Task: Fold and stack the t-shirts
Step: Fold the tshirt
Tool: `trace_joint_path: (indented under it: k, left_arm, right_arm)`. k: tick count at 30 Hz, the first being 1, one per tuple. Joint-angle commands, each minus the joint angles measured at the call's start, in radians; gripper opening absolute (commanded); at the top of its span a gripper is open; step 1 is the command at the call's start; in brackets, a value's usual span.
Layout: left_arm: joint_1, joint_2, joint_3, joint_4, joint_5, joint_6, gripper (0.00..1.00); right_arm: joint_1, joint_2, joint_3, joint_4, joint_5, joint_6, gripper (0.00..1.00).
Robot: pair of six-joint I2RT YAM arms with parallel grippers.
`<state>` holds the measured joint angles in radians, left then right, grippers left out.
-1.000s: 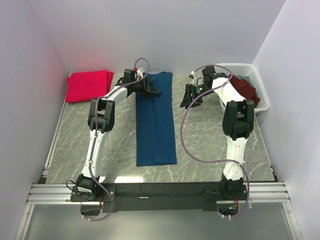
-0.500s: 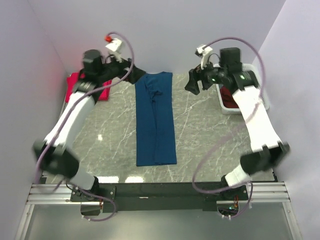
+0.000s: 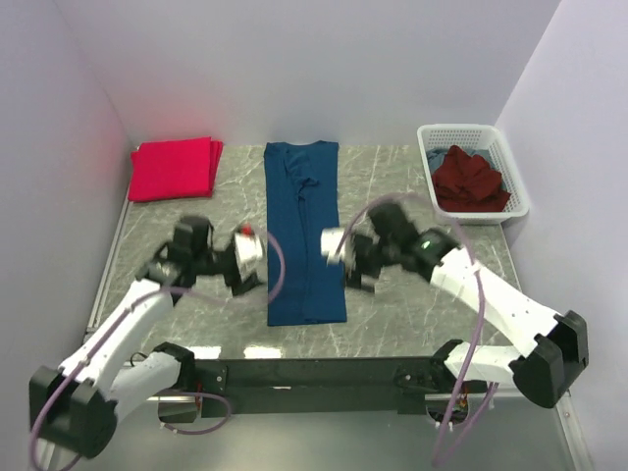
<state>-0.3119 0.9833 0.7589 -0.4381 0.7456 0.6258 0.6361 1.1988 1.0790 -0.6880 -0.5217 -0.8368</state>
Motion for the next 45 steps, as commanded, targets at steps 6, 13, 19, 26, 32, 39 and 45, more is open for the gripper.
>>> trace_joint_path:
  k: [6, 13, 19, 26, 32, 39, 45]
  left_arm:
    - [-0.341, -0.163, -0.314, 0.125, -0.049, 0.193, 0.56]
    - [-0.435, -0.074, -0.383, 0.251, -0.14, 0.199, 0.54]
    - [-0.452, -0.012, -0.406, 0.262, -0.175, 0.25, 0.55]
    - [-0.452, 0.049, -0.408, 0.283, -0.19, 0.265, 0.56]
    - [-0.458, 0.064, -0.414, 0.265, -0.198, 0.308, 0.54]
    - [-0.463, 0.15, -0.375, 0.2, -0.262, 0.333, 0.44]
    - [-0.463, 0.17, -0.379, 0.193, -0.275, 0.339, 0.19]
  right_arm:
    - [0.234, -0.045, -0.343, 0.208, 0.141, -0.139, 0.65]
    - [0.303, 0.019, -0.448, 0.356, 0.184, -0.166, 0.57]
    - [0.33, 0.059, -0.478, 0.39, 0.198, -0.2, 0.54]
    - [0.33, 0.142, -0.467, 0.395, 0.221, -0.209, 0.54]
    - [0.33, 0.163, -0.468, 0.347, 0.241, -0.232, 0.5]
    - [0.332, 0.214, -0.458, 0.318, 0.27, -0.234, 0.38]
    - [0.333, 0.208, -0.464, 0.32, 0.29, -0.214, 0.16]
